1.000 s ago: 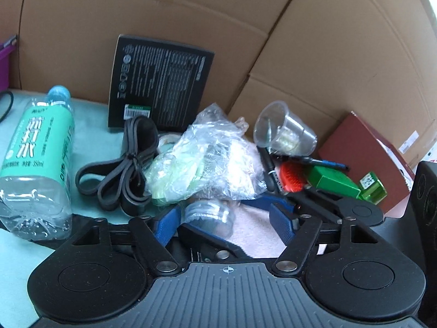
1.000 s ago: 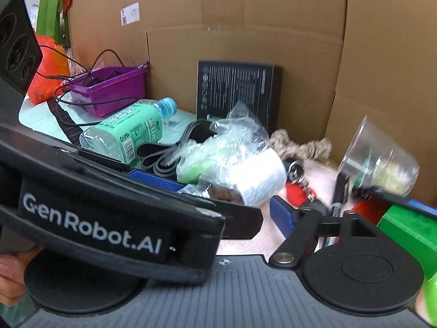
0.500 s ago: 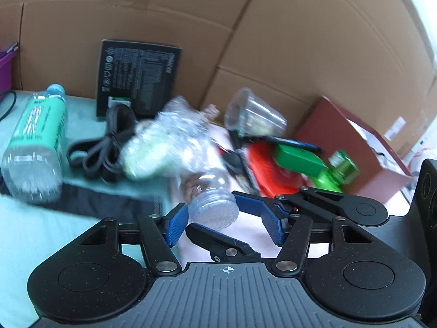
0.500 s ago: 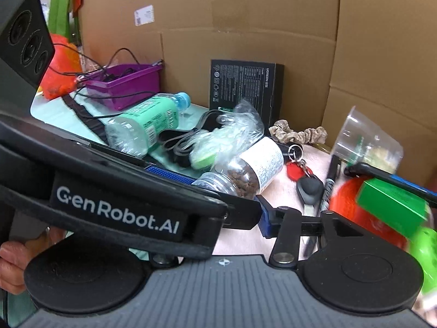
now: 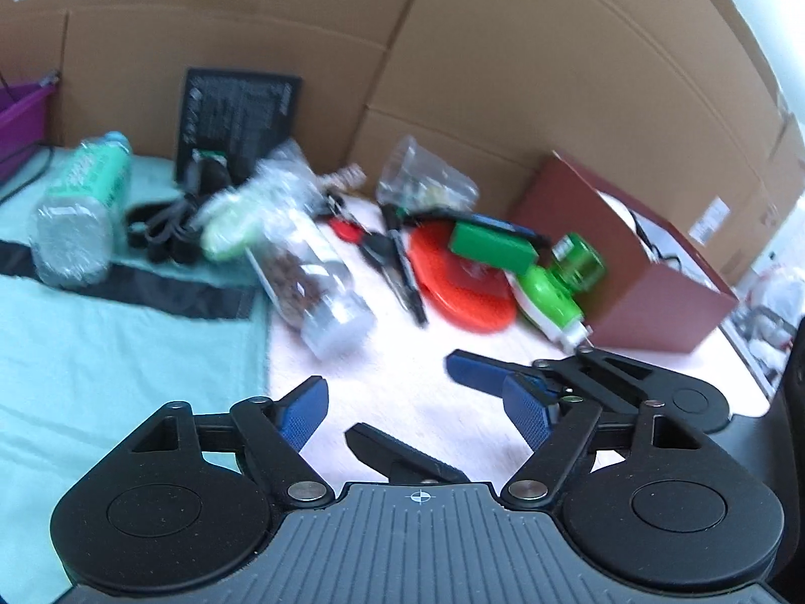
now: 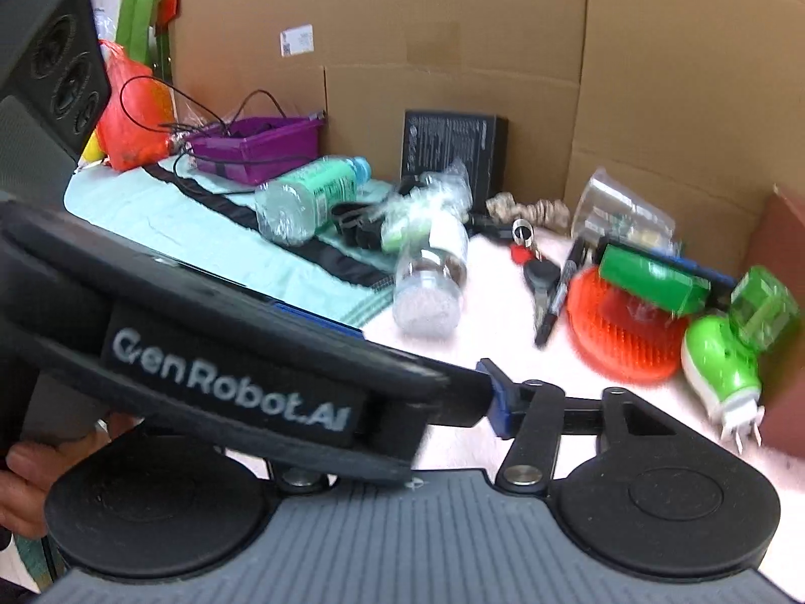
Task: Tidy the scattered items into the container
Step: 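Grasp the glass jar of brown pellets with the left gripper, then carry the pellet jar with the left gripper over the red box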
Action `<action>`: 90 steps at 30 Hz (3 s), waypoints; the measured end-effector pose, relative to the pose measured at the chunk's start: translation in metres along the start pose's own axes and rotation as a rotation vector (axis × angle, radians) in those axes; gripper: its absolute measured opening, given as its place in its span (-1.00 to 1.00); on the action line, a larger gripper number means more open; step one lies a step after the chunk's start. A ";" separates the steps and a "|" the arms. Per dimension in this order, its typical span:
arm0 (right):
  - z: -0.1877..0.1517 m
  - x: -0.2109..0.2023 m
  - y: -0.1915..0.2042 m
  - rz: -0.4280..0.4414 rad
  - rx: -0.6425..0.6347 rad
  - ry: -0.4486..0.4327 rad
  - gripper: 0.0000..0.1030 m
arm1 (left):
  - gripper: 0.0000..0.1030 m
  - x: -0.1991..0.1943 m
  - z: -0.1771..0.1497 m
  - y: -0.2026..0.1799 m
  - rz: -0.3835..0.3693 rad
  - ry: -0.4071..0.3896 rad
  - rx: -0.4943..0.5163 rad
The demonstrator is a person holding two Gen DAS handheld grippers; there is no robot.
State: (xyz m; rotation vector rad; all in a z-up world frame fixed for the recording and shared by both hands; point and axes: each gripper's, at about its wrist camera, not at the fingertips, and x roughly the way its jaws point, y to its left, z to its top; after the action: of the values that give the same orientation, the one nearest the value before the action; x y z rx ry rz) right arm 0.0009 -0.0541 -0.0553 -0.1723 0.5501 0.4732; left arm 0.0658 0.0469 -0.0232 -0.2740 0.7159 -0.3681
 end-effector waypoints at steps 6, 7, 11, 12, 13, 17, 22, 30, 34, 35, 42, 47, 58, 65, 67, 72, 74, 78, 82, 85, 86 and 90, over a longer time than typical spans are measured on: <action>0.013 0.023 0.005 -0.050 -0.039 -0.012 0.35 | 0.71 0.012 0.023 0.028 0.017 -0.007 -0.089; 0.015 0.029 0.005 -0.054 -0.040 -0.006 0.35 | 0.71 0.016 0.026 0.032 0.007 -0.002 -0.106; 0.022 0.046 0.006 -0.075 -0.040 0.008 0.35 | 0.66 0.030 0.035 0.038 -0.002 0.007 -0.111; 0.023 0.050 0.005 -0.076 -0.033 0.010 0.35 | 0.62 0.033 0.037 0.038 -0.001 0.012 -0.102; 0.025 0.054 0.004 -0.076 -0.026 0.013 0.35 | 0.53 0.036 0.038 0.038 0.001 0.019 -0.093; 0.030 0.068 0.001 -0.084 -0.013 0.033 0.24 | 0.33 0.047 0.039 0.043 0.021 0.050 -0.088; 0.030 0.077 -0.007 -0.072 0.035 0.060 -0.01 | 0.06 0.048 0.038 0.044 0.013 0.066 -0.077; 0.021 0.050 -0.010 -0.065 0.063 0.067 -0.01 | 0.06 0.033 0.022 0.014 -0.023 0.101 -0.012; 0.006 0.023 -0.015 -0.074 0.080 0.084 -0.01 | 0.06 0.025 0.003 -0.011 -0.049 0.126 0.026; 0.002 0.016 -0.017 -0.076 0.088 0.091 -0.01 | 0.06 0.023 -0.002 -0.017 -0.053 0.131 0.035; -0.031 -0.031 -0.010 -0.091 0.126 0.093 0.00 | 0.25 0.010 -0.029 -0.055 -0.080 0.154 0.096; -0.031 -0.038 -0.005 -0.125 0.131 0.039 0.35 | 0.50 0.008 -0.019 -0.055 -0.020 0.118 0.104; -0.018 -0.013 -0.005 -0.185 0.186 0.051 0.47 | 0.23 0.036 0.003 -0.047 -0.070 0.174 0.140; -0.020 -0.009 -0.016 -0.183 0.251 0.071 0.29 | 0.38 0.041 0.003 -0.045 -0.086 0.184 0.126; -0.020 -0.007 -0.017 -0.190 0.255 0.076 0.19 | 0.15 0.041 0.003 -0.047 -0.087 0.184 0.134; -0.021 -0.009 -0.018 -0.193 0.255 0.072 0.12 | 0.12 0.038 0.003 -0.055 -0.064 0.177 0.152; -0.021 -0.012 -0.019 -0.191 0.255 0.064 0.11 | 0.12 0.035 0.004 -0.061 -0.063 0.167 0.159; -0.016 -0.026 -0.024 -0.198 0.258 0.026 0.11 | 0.12 0.029 0.014 -0.079 -0.073 0.136 0.182; -0.008 -0.047 -0.035 -0.227 0.257 -0.032 0.11 | 0.13 0.027 0.028 -0.108 -0.102 0.096 0.219; -0.003 -0.064 -0.050 -0.263 0.260 -0.076 0.11 | 0.13 0.031 0.038 -0.137 -0.122 0.067 0.264; -0.001 -0.070 -0.057 -0.275 0.266 -0.090 0.11 | 0.14 0.033 0.042 -0.148 -0.131 0.057 0.281; 0.005 -0.095 -0.085 -0.336 0.284 -0.142 0.11 | 0.14 0.042 0.056 -0.188 -0.181 0.028 0.338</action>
State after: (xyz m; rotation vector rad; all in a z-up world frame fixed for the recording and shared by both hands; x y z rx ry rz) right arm -0.0280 -0.1638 0.0029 0.0415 0.4324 0.0771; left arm 0.0892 -0.1333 0.0609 -0.0124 0.6454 -0.6578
